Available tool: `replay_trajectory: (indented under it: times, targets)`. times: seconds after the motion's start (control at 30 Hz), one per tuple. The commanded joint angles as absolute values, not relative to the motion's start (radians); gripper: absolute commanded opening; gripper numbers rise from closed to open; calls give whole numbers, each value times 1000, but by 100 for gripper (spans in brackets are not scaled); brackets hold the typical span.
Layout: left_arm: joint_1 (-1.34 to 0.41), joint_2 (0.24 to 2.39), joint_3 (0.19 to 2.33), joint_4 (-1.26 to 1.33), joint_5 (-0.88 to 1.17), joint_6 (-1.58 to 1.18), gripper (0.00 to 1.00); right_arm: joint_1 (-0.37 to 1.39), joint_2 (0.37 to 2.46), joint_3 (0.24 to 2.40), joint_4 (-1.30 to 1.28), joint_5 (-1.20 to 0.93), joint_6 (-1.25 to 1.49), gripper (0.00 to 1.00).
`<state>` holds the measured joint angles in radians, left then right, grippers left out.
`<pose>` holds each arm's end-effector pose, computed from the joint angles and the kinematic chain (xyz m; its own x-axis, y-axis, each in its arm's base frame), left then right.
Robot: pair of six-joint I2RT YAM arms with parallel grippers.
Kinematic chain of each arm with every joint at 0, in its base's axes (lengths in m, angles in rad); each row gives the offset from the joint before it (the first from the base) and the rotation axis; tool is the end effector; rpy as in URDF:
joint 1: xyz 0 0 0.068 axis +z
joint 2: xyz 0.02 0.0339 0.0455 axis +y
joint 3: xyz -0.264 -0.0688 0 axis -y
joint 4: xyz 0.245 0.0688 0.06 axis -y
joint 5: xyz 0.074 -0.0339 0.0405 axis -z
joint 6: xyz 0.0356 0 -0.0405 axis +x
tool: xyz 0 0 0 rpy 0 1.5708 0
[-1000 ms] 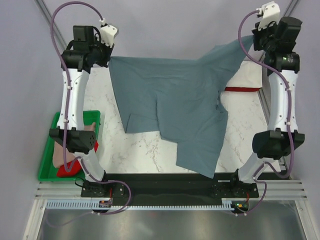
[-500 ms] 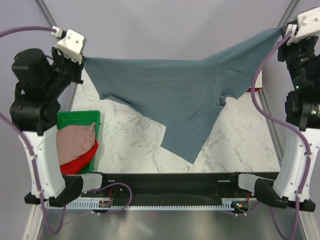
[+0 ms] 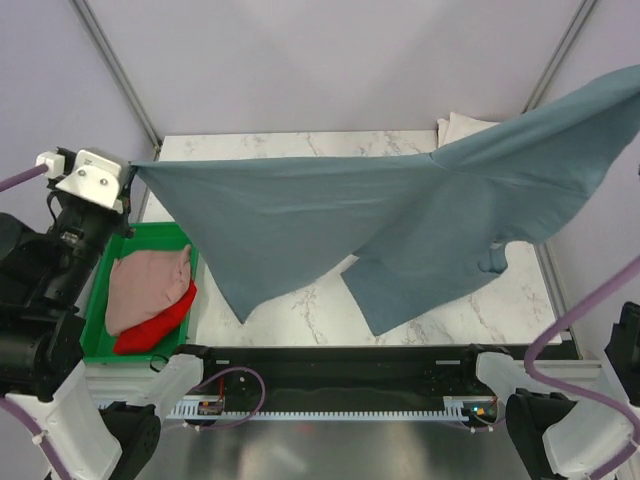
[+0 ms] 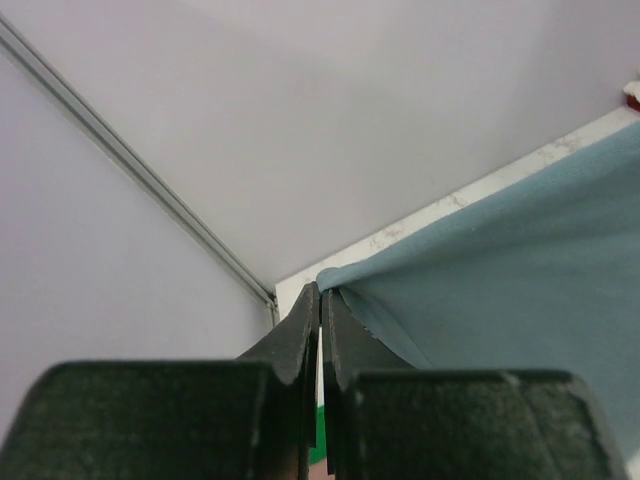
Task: Fold and stack the t-shirts
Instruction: Flatten the tshirt out
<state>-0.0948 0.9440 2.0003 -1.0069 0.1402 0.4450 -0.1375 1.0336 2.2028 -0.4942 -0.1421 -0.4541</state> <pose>0.0419 -0.0090 0.5755 0.1445 0.4144 -0.8985 0.1889 0.8798 0.4362 0.0113 0.0035 0.6575 0.5448 -0.5138 -0.6628 0.2950 0.8572 -0.4220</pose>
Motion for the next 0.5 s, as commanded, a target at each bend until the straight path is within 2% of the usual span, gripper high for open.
replay_trajectory:
  times: [0.0,0.1,0.23,0.33,0.47]
  targets:
    - [-89,950,2089,-965,115,486,2,-138,1063,2348,-456,-71,-474,0]
    - [-89,977,2187,-962,110,503,2,-133,1103,2431,-434,-61,-500,0]
    - [-89,1018,2237,-908,83,558,2,-130,1121,2392,-390,-69,-534,0]
    - [-89,1045,2182,-875,57,587,2,-130,1124,2292,-356,-97,-541,0]
    - [-89,1066,2034,-858,78,592,2,-130,1123,2056,-307,-175,-523,0]
